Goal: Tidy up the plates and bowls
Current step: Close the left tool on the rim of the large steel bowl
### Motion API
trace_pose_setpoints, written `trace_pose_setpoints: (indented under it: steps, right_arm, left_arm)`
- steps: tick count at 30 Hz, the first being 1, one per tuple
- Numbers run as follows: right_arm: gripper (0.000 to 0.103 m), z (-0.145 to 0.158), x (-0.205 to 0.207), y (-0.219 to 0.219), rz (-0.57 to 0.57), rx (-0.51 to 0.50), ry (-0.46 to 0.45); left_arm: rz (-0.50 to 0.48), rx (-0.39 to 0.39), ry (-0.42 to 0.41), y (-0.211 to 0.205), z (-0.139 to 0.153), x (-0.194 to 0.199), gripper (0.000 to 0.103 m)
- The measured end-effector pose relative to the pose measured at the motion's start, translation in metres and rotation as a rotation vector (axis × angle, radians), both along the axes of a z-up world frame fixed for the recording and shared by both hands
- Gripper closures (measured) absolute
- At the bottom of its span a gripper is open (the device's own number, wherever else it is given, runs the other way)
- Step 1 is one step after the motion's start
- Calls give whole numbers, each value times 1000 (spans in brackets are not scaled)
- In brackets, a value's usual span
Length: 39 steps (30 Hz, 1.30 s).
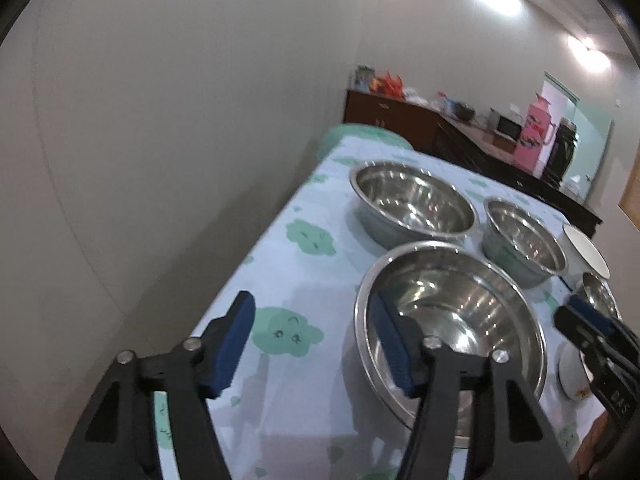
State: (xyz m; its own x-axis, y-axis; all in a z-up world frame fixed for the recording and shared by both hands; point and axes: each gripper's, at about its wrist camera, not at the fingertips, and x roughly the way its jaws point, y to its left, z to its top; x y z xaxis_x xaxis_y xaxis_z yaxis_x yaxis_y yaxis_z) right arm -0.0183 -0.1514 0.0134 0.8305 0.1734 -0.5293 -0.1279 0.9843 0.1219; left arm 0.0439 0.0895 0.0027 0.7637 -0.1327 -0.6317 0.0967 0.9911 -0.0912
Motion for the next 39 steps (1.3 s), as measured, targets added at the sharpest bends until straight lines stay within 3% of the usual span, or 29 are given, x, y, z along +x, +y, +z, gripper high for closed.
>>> trace_pose_setpoints:
  steps: [6,9,12,23,28,32,39]
  right_arm:
    - [56,-21,22,-3,27,73,123]
    - [57,-26,25,-3,38,82,154]
    - [72,-35,34,-2,52,80,190]
    - [75,-43,39,-4,75,121,202]
    - [76,-43,38,-4,63,127,216]
    - [77,-38,39,-11,55,178,226]
    - [77,-4,45,-4,62,134,170]
  left_arm:
    - [-114,-14,70,-13,-5,8,48]
    - [-152,-11,107,-20,-8,16,59]
    - [-197,-31,139,-25,-13,19,71]
    - [-199,-50,194,-33,-33,29,77]
    - [-207,-94,187,-30,-28,23,81]
    - [-202,-63,159,-33,-15,18,81]
    - [-185,-36,74,-32,19,27,81]
